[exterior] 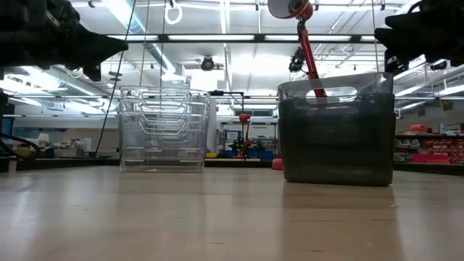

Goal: Stack baskets by color
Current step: Return to Home Position

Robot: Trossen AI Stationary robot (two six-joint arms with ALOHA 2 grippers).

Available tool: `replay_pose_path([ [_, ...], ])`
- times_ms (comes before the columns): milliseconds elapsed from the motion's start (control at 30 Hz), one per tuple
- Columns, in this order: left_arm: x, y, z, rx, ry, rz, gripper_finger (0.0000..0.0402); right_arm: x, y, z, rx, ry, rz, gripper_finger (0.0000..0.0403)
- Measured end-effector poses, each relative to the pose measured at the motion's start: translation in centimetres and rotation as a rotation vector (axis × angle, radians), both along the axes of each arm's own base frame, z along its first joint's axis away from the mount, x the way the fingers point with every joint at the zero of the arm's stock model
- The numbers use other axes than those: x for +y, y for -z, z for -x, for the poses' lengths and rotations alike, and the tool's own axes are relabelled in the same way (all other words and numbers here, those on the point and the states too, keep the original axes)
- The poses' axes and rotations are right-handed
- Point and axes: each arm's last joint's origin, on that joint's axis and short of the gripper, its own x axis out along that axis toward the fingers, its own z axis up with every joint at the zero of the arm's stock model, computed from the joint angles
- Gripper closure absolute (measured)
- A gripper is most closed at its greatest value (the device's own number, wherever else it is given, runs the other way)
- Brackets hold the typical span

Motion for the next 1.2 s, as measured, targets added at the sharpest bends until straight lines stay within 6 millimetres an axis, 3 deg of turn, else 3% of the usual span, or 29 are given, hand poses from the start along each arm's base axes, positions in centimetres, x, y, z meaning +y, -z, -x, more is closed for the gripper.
replay_pose_path([
  [533, -0.88, 0.31, -0.18, -0.017, 0.110, -0.106, 0.0395, -0.50, -0.30, -0.01, -0.026, 0.122, -0.020, 0.0282],
  [867, -0.81, -0.12, -0.09, -0.090, 0.132, 0.113, 0.0368, -0.50, -0.30, -0.01, -0.026, 0.122, -0.020, 0.0282],
  [1200, -0.81, -0.11, -0.10, -0.091, 0.133, 0.123, 0.0367, -0.50, -0.30, -0.02, -0.026, 0.122, -0.020, 0.0282],
])
